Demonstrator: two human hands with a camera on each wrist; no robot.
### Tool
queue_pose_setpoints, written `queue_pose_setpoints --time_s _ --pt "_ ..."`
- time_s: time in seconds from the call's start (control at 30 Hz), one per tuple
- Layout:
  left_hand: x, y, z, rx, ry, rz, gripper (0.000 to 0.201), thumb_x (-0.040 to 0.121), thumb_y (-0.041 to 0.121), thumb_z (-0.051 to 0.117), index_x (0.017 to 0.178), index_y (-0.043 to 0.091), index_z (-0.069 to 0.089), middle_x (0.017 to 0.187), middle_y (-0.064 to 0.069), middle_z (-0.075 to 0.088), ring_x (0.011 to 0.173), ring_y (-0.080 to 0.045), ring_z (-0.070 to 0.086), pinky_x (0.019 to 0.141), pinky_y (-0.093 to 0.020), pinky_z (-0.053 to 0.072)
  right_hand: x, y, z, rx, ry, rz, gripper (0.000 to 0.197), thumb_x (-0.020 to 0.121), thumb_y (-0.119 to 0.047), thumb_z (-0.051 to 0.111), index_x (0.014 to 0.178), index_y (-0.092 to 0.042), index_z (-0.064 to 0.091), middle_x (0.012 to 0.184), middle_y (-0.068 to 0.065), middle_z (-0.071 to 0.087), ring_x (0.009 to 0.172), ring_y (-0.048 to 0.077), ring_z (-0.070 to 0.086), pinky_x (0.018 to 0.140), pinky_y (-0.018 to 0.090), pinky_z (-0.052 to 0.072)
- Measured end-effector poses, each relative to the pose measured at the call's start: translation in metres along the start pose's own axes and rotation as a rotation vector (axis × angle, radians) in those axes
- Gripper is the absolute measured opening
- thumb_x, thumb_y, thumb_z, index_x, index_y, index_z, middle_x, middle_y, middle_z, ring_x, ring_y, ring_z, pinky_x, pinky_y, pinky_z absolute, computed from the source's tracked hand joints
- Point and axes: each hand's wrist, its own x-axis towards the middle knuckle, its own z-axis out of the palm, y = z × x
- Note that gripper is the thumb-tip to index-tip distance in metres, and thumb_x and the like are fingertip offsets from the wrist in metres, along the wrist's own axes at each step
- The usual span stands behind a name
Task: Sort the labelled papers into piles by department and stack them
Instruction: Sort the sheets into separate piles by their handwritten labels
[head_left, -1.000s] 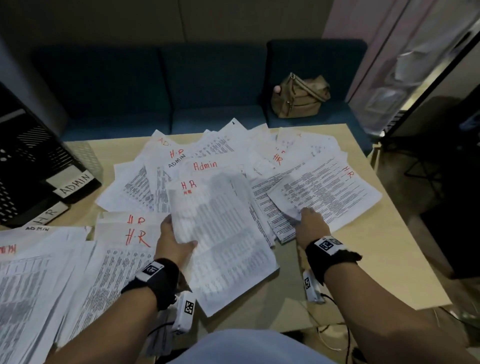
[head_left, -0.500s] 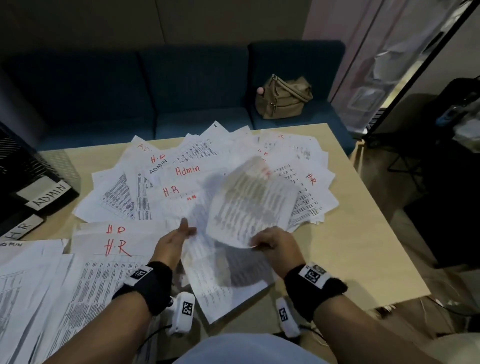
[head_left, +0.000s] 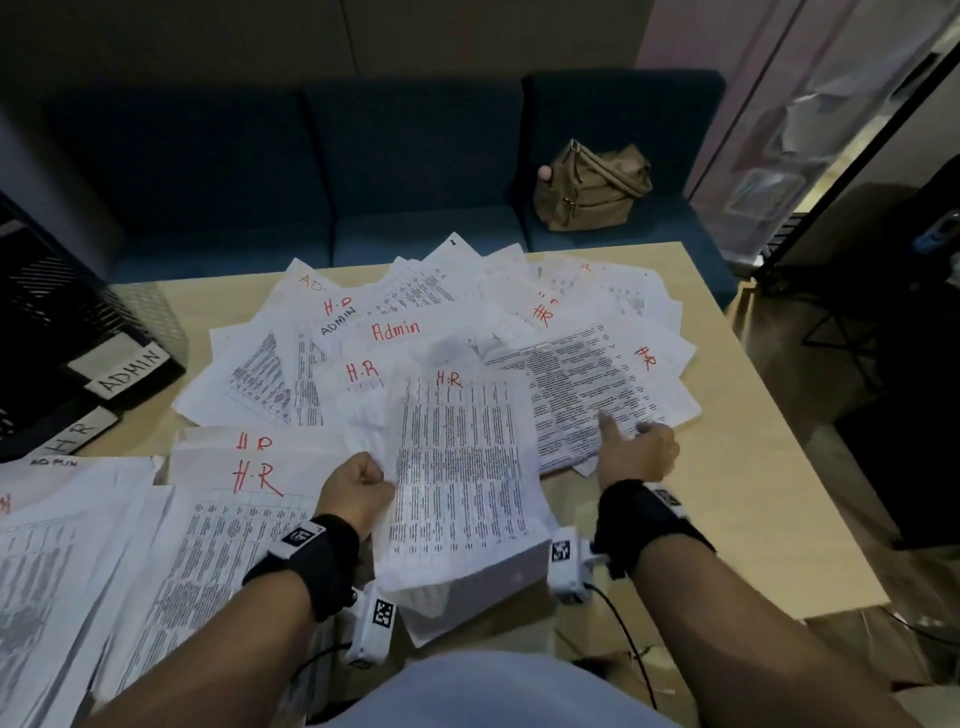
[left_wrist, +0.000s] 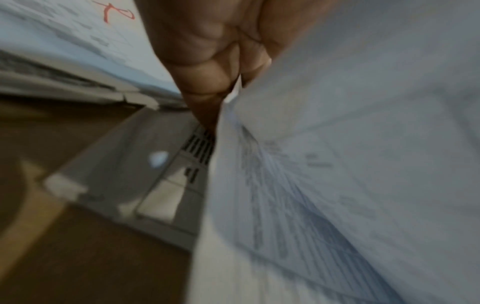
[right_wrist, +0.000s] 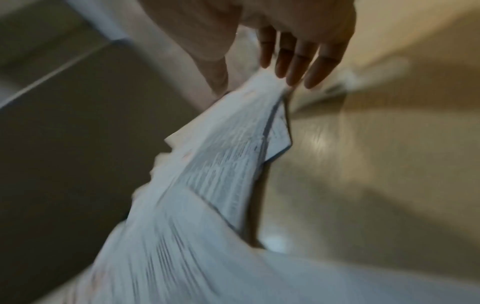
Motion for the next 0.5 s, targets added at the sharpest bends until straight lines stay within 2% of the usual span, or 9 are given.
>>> queue_pose_setpoints --time_s 0.03,0.07,0.13,0.2,0.23,0.27,0.33,0.4,0.5 --pt "-0.001 -0.002 -0.001 -0.007 0.011 0.002 0.03 0.077 -0.006 0.058 0.065 0.014 0.04 0.059 -0.001 0.038 0.055 -0.016 0.036 0.056 -0.026 0.03 0.007 -0.004 0.0 -0.033 -0.005 0.201 0.082 0.076 -0.054 0.071 0.129 0.0 0.039 0.135 0.022 0.04 0.122 0.038 0.044 0.094 0.044 0.039" --pt "-0.004 -0.001 -0.002 -0.005 0.025 0.004 0.026 0.078 -0.007 0.057 0.069 0.013 0.044 0.061 -0.001 0.041 0.056 -0.017 0.039 0.055 -0.025 0.031 0.013 -0.003 0.003 -0.039 -0.051 0.325 0.095 0.073 -0.054 0.074 0.136 0.003 0.031 0.142 0.023 0.034 0.126 0.039 0.041 0.098 0.046 0.038" --pt "-0.007 -0.001 -0.001 -0.012 0.004 -0.001 0.019 0.082 -0.004 0.058 0.089 0.012 0.052 0.074 -0.001 0.054 0.064 -0.017 0.05 0.058 -0.024 0.039 0.022 -0.003 0.011 -0.026 -0.121 0.356 0.102 0.066 -0.054 0.078 0.138 0.0 0.029 0.14 0.022 0.041 0.125 0.039 0.046 0.101 0.049 0.042" --pt "-0.008 0.0 0.0 -0.017 -0.046 0.01 0.035 0.083 0.007 0.068 0.112 0.016 0.051 0.104 0.002 0.058 0.088 -0.018 0.057 0.077 -0.027 0.048 0.028 0.006 0.02 -0.051 -0.124 0.298 0.089 0.06 -0.053 0.077 0.128 -0.012 0.037 0.127 0.019 0.053 0.115 0.041 0.052 0.095 0.053 0.045" --pt "-0.007 0.0 0.001 0.005 -0.065 0.016 0.042 0.081 0.014 0.073 0.116 0.018 0.05 0.112 0.004 0.053 0.098 -0.017 0.053 0.087 -0.029 0.046 0.031 0.01 0.025 -0.082 -0.125 0.259 0.071 0.061 -0.054 0.074 0.114 -0.017 0.046 0.116 0.016 0.059 0.109 0.04 0.055 0.092 0.054 0.047" --pt "-0.007 0.002 0.001 0.052 -0.076 0.019 0.04 0.08 0.02 0.075 0.112 0.019 0.051 0.111 0.004 0.05 0.101 -0.017 0.049 0.09 -0.029 0.042 0.032 0.013 0.025 -0.097 -0.127 0.213 0.049 0.065 -0.053 0.07 0.096 -0.021 0.051 0.101 0.013 0.064 0.1 0.038 0.057 0.089 0.051 0.048" --pt "-0.006 0.005 0.003 0.131 -0.059 0.033 0.025 0.081 0.023 0.075 0.087 0.019 0.051 0.097 -0.003 0.054 0.091 -0.017 0.05 0.08 -0.026 0.04 0.025 0.01 0.019 -0.04 -0.098 0.184 0.028 0.079 -0.039 0.065 0.073 -0.018 0.047 0.073 0.01 0.059 0.077 0.031 0.057 0.08 0.038 0.049" --pt "-0.006 0.005 0.005 0.162 0.004 0.066 0.027 0.083 0.021 0.071 0.074 0.015 0.046 0.082 -0.006 0.054 0.078 -0.019 0.049 0.067 -0.026 0.038 0.021 0.006 0.011 0.06 -0.035 0.126 0.02 0.088 -0.012 0.055 0.075 -0.012 0.04 0.067 0.006 0.045 0.059 0.024 0.04 0.067 0.029 0.039" --pt "-0.005 0.008 0.006 0.172 0.109 0.11 0.023 0.087 0.015 0.064 0.075 0.012 0.045 0.072 -0.006 0.049 0.068 -0.019 0.045 0.057 -0.024 0.034 0.017 0.0 -0.003 0.132 0.071 -0.084 0.019 0.087 0.004 0.046 0.078 -0.01 0.037 0.075 0.009 0.033 0.07 0.019 0.028 0.055 0.028 0.024"
